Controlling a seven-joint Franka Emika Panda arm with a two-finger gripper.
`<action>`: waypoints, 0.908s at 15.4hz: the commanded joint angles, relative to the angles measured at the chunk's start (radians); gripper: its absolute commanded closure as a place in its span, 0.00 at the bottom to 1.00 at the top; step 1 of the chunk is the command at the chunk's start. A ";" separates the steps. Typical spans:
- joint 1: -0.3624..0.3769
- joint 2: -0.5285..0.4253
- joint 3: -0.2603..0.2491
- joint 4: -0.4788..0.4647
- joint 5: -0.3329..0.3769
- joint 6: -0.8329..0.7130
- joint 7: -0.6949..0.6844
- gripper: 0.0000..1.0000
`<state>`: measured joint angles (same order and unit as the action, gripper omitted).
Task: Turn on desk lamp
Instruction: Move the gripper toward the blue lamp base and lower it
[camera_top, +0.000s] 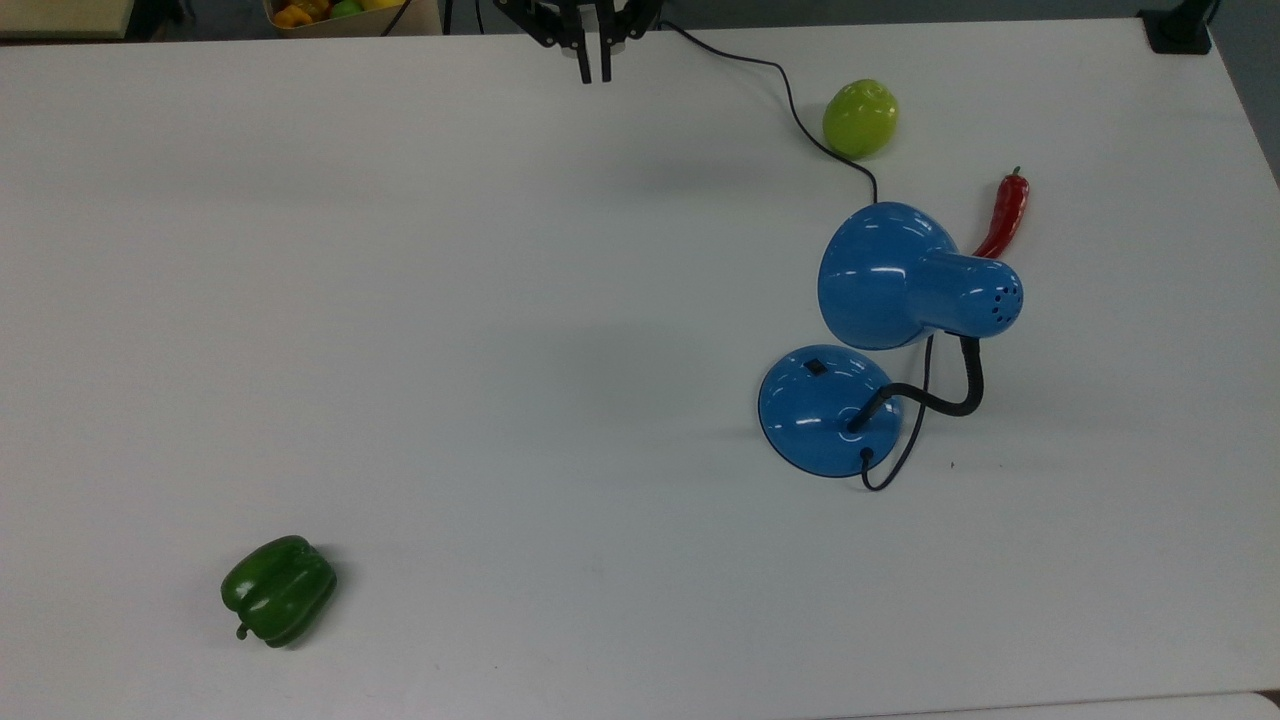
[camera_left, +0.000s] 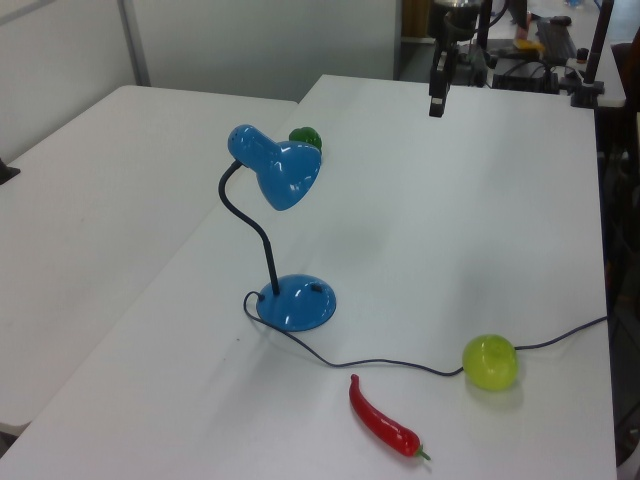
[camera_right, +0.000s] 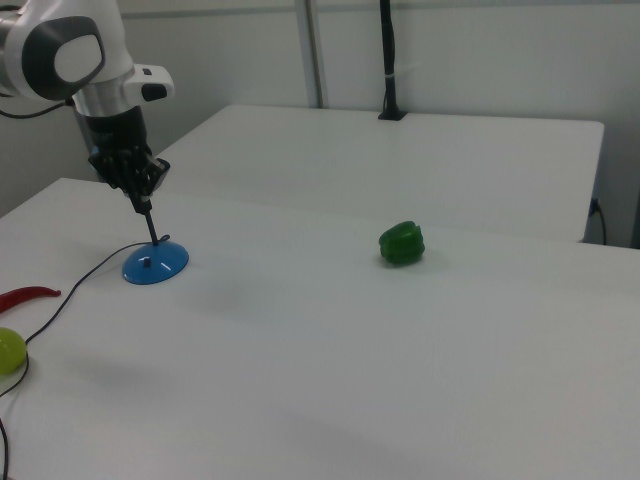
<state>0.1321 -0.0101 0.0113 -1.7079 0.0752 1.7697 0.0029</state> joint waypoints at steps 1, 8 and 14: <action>0.018 -0.007 -0.005 -0.029 -0.008 0.033 -0.018 1.00; 0.031 0.019 0.001 -0.064 -0.005 0.109 -0.004 1.00; 0.089 0.082 0.006 -0.131 -0.006 0.249 -0.008 1.00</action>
<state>0.1905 0.0478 0.0153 -1.8001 0.0752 1.9345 0.0021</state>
